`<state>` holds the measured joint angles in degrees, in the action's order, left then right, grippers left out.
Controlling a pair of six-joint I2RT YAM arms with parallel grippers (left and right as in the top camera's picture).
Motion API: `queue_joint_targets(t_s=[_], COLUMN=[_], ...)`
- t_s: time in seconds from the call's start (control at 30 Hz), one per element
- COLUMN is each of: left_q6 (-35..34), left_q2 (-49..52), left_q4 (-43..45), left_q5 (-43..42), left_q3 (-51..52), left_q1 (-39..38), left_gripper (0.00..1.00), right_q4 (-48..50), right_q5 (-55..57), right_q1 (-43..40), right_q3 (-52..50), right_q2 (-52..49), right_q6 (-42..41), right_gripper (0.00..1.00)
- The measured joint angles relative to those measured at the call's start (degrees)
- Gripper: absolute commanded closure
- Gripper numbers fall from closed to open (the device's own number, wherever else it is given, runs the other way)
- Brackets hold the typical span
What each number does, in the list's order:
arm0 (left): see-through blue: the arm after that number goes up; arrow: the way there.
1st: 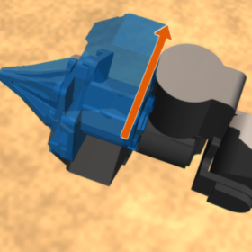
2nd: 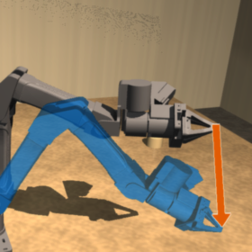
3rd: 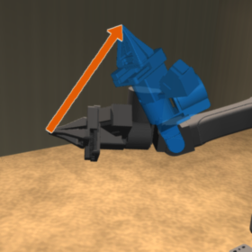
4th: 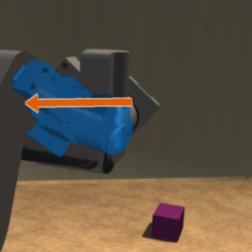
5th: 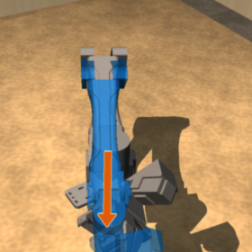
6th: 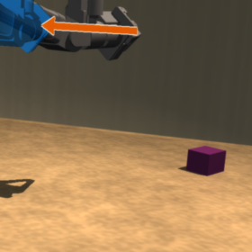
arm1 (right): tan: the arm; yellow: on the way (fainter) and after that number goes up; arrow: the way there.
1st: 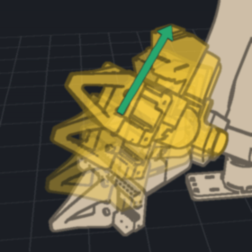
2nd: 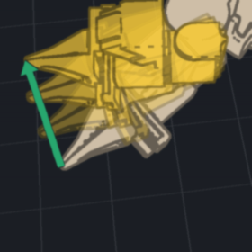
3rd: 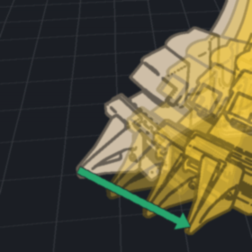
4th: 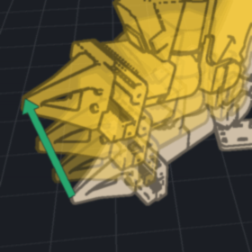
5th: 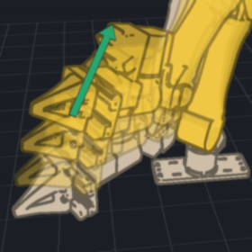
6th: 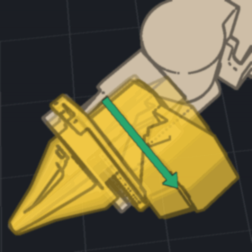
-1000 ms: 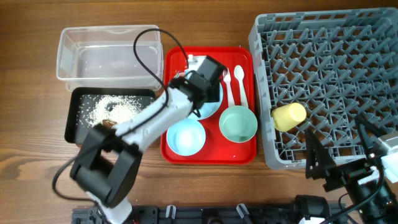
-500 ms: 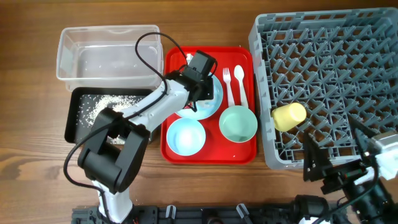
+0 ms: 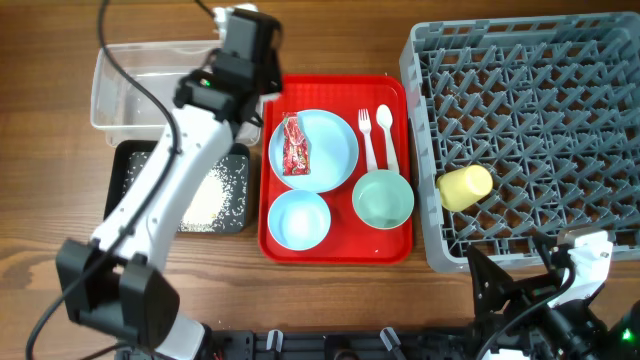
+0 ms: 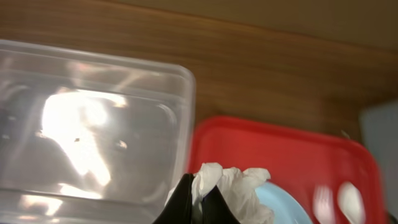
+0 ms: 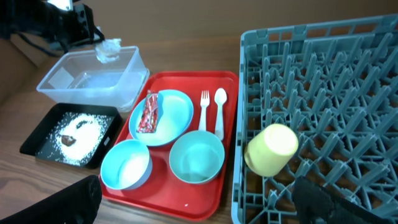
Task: Sort waste into correct bins and load items into the dishwasher rack
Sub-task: 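Grasp the white tissue on the plate and drop it in the clear bin, then grasp the red wrapper from the plate with left gripper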
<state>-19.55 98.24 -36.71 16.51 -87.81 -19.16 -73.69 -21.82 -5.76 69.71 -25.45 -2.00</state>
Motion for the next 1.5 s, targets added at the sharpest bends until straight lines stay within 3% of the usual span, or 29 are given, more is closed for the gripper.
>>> queue_joint_targets(t_s=[0.07,0.1,0.13,0.27,0.43,0.67,0.83,1.03,1.13,1.2,1.27,1.33,1.5], left_q6=[0.17,0.07,-0.15,-0.42,-0.46,-1.22,-5.14,-6.75,-6.95,-7.19,-7.48,-7.58,-7.76], left_q2=[1.97,2.82,3.82,5.4,3.93,0.22,3.58,12.96,17.09,19.19,20.44,20.48,20.13], left_q4=[2.62,3.61,4.46,3.72,-1.57,-10.93,-10.58,-8.0,-6.12,-5.88,-5.64,-5.46,-7.23], left_q5=[0.7,0.76,0.63,-3.85,-10.27,-13.27,-13.42,-12.76,-12.35,-12.09,-11.67,-11.52,-11.47], left_q3=[0.02,0.02,0.07,0.15,0.15,0.11,3.74,6.1,6.14,6.14,5.9,5.84,5.44], left_q1=[3.48,5.07,7.21,13.7,12.85,0.17,-5.81,-7.78,-7.8,-7.8,-7.8,-7.8,-7.78], left_gripper=[0.74,0.51,0.11,0.07,0.13,0.27,0.29,0.25,0.3,0.39,0.75,0.96,0.96], right_q4=[-0.17,-0.24,-0.26,-0.35,-0.46,-0.48,-0.46,-0.46,-0.46,-0.46,-0.46,-0.46,-0.46], right_q5=[0.0,0.0,0.0,0.0,-0.02,0.0,-0.02,0.0,0.0,0.0,0.0,0.0,0.0], right_q1=[0.0,0.0,0.0,0.0,0.0,0.0,0.0,0.0,0.0,0.0,0.0,0.0,0.0], right_q3=[0.0,0.0,0.0,0.0,0.0,0.0,0.0,0.0,0.0,0.0,0.0,0.0,0.0], right_q2=[0.0,0.0,0.0,0.0,0.0,0.0,0.0,0.0,0.0,0.0,0.0,0.0,0.0], right_q6=[0.0,0.0,0.0,0.0,0.0,0.0,0.0,0.0,0.0,0.0,0.0,0.0,0.0], right_gripper=[0.0,0.0,0.0,0.0,0.0,0.0,0.01,0.0,0.0,0.0,0.0,0.0,0.0])
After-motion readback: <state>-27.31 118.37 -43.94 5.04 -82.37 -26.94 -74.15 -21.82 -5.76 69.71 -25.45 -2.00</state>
